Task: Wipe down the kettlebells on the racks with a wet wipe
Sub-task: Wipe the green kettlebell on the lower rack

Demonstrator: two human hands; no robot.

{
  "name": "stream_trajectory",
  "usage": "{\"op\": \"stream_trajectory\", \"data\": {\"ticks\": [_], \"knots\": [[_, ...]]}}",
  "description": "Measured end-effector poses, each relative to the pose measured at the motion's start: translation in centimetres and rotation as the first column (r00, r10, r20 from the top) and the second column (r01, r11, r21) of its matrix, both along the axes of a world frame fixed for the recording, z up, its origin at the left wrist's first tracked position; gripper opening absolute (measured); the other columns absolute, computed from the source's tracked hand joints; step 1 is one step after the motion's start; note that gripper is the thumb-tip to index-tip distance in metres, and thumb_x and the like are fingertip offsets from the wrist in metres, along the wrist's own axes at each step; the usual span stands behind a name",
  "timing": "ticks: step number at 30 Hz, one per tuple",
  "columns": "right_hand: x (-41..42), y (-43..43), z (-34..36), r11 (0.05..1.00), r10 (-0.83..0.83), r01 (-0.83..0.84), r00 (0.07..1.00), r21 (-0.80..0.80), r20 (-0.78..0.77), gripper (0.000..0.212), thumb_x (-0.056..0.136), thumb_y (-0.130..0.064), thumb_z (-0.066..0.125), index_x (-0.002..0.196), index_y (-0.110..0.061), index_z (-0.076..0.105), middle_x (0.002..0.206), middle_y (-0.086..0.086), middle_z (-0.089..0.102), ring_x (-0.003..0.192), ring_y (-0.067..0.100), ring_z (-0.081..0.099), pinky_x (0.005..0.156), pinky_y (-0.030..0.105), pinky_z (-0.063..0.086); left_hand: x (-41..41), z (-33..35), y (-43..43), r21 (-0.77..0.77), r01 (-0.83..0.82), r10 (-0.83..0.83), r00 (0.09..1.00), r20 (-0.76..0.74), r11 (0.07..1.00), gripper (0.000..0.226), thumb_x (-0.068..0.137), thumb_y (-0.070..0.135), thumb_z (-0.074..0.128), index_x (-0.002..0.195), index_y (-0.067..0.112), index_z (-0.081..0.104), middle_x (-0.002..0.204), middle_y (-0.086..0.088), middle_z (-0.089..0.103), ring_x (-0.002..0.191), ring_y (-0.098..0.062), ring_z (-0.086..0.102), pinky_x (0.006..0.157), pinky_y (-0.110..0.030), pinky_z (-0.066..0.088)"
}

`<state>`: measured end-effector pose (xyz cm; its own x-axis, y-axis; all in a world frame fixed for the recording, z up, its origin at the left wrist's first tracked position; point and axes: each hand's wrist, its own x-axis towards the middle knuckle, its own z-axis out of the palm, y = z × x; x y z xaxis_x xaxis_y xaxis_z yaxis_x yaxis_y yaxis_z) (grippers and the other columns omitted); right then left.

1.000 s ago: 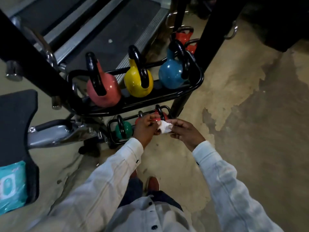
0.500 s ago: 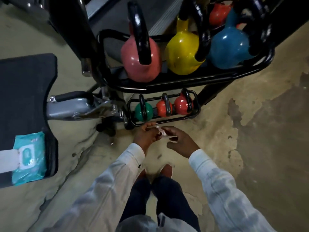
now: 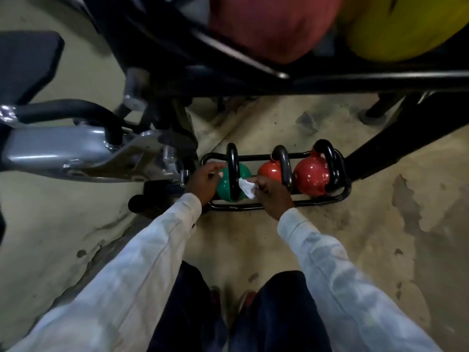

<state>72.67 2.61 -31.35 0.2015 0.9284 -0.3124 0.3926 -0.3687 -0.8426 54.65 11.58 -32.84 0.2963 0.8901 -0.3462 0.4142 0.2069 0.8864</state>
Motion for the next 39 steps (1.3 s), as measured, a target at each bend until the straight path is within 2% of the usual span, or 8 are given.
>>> {"op": "stream_trajectory", "data": {"ticks": [5,10,13,21,28,30,34,39], "knots": [[-0.5,4.1,-6.2,0.963,0.023,-0.111,0.941,0.244,0.337,0.035,0.087,-0.005,0.054,0.116,-0.015,0.071,0.109,0.006,0.056,0.099,0.015,0.053,0.088,0.016,0.036,2.5,-6.7,4.6,0.254,0.078,-0.095,0.994,0.056,0.964,0.032,0.091,0.011,0.057,0.109,0.035,0.067,0.126,0.003,0.062,0.114,-0.012,0.059,0.104,-0.032,0.044],[-2.0,2.1,-11.1,0.879,-0.049,-0.109,0.948,0.464,0.315,0.03,0.091,-0.016,0.055,0.116,-0.008,0.071,0.108,0.009,0.055,0.101,0.008,0.049,0.094,0.011,0.035,2.5,-11.8,5.8,0.449,0.113,-0.167,0.983,0.082,0.886,0.028,0.083,0.027,0.067,0.11,0.024,0.073,0.132,-0.001,0.059,0.109,0.013,0.053,0.096,-0.009,0.039],[-2.8,2.1,-12.3,0.834,-0.129,-0.059,0.946,0.549,0.298,0.021,0.091,-0.019,0.065,0.11,-0.016,0.073,0.103,0.002,0.056,0.099,0.013,0.053,0.092,0.024,0.043,2.1,-12.7,6.0,0.473,0.108,-0.189,0.974,0.127,0.874,0.027,0.084,0.032,0.068,0.111,0.036,0.071,0.134,0.006,0.057,0.119,0.006,0.051,0.101,-0.019,0.042],[-4.5,1.4,-16.0,0.769,-0.225,-0.149,0.847,0.622,0.482,0.012,0.082,-0.021,0.071,0.088,-0.01,0.072,0.088,0.005,0.05,0.086,0.019,0.047,0.074,0.036,0.045,1.9,-12.1,5.8,0.509,0.145,-0.231,0.967,0.11,0.848,0.03,0.087,0.023,0.07,0.117,0.029,0.068,0.138,-0.003,0.056,0.128,-0.007,0.049,0.111,-0.032,0.037],[-5.0,1.0,-17.1,0.762,-0.327,-0.241,0.657,0.601,0.679,0.007,0.084,-0.023,0.069,0.09,-0.022,0.072,0.079,0.006,0.047,0.075,0.026,0.045,0.064,0.039,0.039,2.0,-12.1,5.7,0.512,0.16,-0.231,0.97,0.078,0.844,0.03,0.089,0.023,0.068,0.119,0.024,0.068,0.14,-0.001,0.054,0.13,-0.006,0.046,0.102,-0.009,0.032],[-5.1,-0.4,-18.4,0.795,-0.303,-0.248,0.626,0.553,0.718,0.012,0.084,-0.025,0.065,0.091,-0.029,0.073,0.078,0.004,0.046,0.076,0.025,0.042,0.063,0.038,0.037,1.9,-12.0,5.7,0.51,0.161,-0.233,0.969,0.079,0.845,0.03,0.089,0.025,0.069,0.119,0.026,0.068,0.14,0.0,0.054,0.132,-0.007,0.045,0.103,-0.013,0.033],[-4.7,-0.3,-18.3,0.783,-0.32,-0.222,0.657,0.581,0.683,0.004,0.085,-0.026,0.069,0.086,-0.029,0.072,0.078,0.003,0.044,0.076,0.023,0.04,0.064,0.036,0.034,1.8,-12.2,5.9,0.511,0.157,-0.227,0.971,0.077,0.845,0.028,0.087,0.032,0.069,0.115,0.036,0.068,0.14,0.004,0.054,0.131,-0.005,0.046,0.114,-0.036,0.034],[-4.8,-0.6,-19.1,0.77,-0.283,-0.187,0.757,0.61,0.589,0.013,0.083,-0.017,0.062,0.089,-0.023,0.072,0.081,0.006,0.043,0.078,0.024,0.043,0.063,0.037,0.041,1.9,-12.2,5.8,0.515,0.155,-0.225,0.971,0.077,0.843,0.028,0.087,0.034,0.068,0.113,0.043,0.066,0.14,0.005,0.054,0.131,-0.005,0.046,0.115,-0.04,0.033]]}}
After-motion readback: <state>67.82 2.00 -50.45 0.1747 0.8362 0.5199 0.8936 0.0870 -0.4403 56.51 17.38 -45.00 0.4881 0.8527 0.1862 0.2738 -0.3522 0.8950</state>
